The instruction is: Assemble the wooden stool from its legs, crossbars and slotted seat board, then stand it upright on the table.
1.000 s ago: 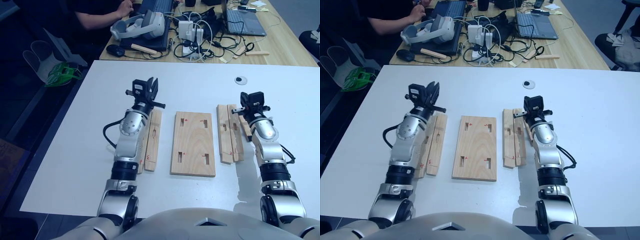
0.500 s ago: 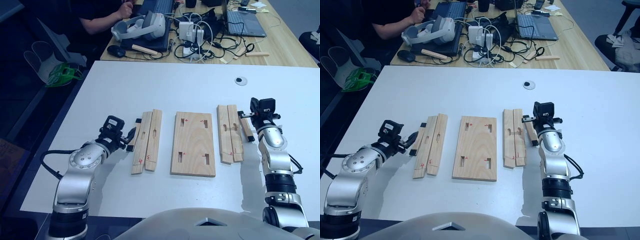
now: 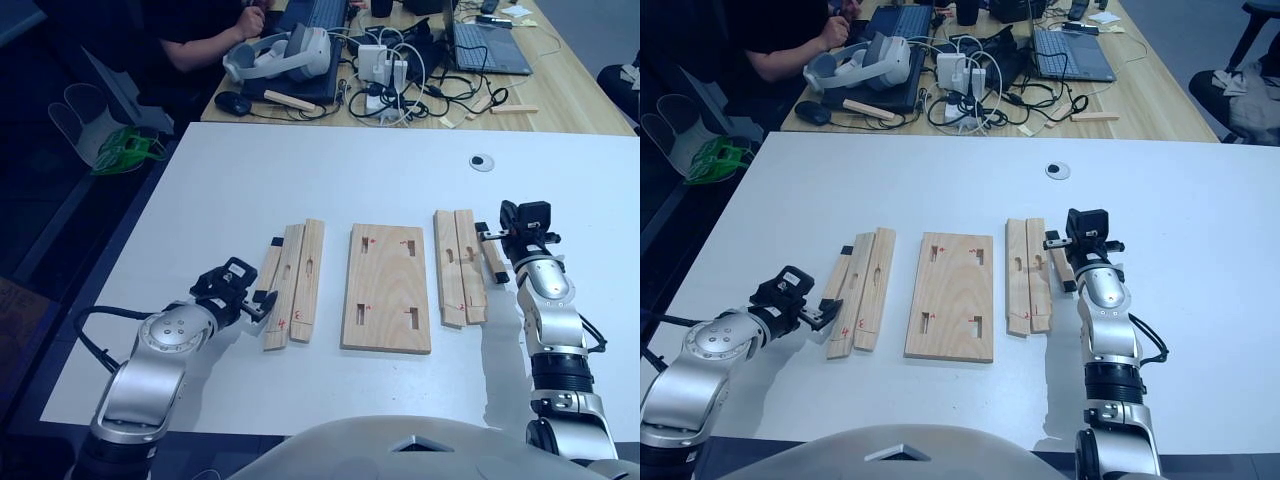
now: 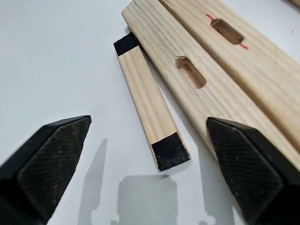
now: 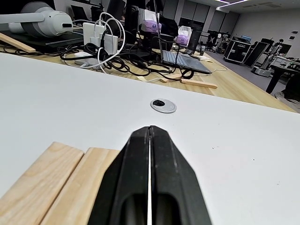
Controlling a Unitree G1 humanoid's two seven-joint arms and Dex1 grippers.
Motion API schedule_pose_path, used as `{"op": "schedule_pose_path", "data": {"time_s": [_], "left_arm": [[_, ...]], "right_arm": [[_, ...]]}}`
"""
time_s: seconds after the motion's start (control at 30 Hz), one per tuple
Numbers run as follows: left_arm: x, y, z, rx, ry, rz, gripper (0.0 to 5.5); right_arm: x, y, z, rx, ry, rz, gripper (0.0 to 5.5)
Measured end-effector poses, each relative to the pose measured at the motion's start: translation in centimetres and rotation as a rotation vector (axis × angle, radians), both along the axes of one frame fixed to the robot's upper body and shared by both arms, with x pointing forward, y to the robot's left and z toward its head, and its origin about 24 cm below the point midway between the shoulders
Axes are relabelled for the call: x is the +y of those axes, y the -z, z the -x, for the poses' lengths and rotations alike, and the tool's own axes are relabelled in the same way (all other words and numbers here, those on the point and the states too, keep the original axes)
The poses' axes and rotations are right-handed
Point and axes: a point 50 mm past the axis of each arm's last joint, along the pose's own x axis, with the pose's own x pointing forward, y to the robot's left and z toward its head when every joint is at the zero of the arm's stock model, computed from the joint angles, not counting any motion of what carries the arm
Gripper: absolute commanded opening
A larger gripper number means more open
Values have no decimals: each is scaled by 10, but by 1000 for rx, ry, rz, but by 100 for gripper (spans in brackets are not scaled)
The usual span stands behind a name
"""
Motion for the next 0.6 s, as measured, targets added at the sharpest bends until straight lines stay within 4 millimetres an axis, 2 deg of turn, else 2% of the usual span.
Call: {"op": "schedule_pose_path", "data": {"time_s": [0.17,0.37,0.6], "left_arm": [[-3,-12,-13,-105,-85,124,458],[14,-6,-11,-77,-132,26,458],[20,-1,-4,-26,-85,3,458]], "right_arm": [[0,1,0,5,1,-9,0],[0,1,0,8,2,-9,0],[0,1,0,12,5,-11,0]]}}
